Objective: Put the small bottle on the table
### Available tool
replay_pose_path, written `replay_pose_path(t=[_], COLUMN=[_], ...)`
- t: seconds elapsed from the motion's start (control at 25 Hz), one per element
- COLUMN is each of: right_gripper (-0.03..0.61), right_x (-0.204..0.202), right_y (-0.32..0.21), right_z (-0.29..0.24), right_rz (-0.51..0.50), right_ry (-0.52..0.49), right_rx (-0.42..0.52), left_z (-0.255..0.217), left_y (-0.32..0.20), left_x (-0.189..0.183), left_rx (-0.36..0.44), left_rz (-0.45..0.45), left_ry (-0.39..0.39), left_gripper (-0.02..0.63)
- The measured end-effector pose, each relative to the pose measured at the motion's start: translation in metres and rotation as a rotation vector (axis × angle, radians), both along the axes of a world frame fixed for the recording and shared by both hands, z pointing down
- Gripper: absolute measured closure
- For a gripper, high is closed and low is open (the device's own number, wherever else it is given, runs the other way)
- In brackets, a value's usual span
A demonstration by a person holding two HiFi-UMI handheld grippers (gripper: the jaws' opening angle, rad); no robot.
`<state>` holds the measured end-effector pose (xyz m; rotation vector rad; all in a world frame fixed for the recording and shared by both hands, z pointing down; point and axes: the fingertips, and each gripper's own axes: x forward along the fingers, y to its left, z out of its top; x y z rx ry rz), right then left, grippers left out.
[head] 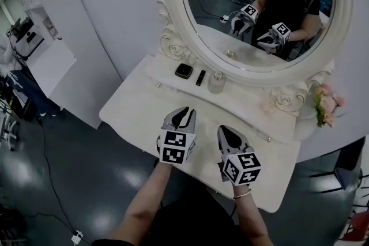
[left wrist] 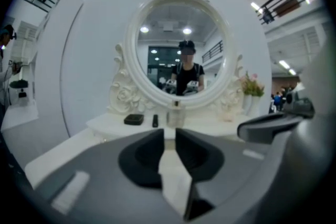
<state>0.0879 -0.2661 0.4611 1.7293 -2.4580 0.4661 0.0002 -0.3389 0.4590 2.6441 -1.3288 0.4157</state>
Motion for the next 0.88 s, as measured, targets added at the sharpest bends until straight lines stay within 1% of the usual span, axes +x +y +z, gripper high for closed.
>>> replay_pose_path(t=[0.24, 0.44, 0.88], right_gripper=[0.574, 0.574, 0.574], right_x=[-0.009, -0.017, -0.027], right_y=[0.011, 0.017, 0.021], right_z=[-0.002, -0.003, -0.009], right_rz=[-0.002, -0.01, -0.013], right_ry=[0.003, 0.008, 0.01], right_rx=[0.006, 0.01, 0.026], left_z=[0.004, 0.007, 0.004], left_y=[0.02, 0.036, 0.058], left_x=[-0.021, -0.041, -0.071], left_rx=[-0.005, -0.013, -0.02], left_rz=[-0.009, -0.033, -0.042], left_ry=[-0.008, -0.001, 0.021], left_gripper=[0.577, 0.604, 0.607])
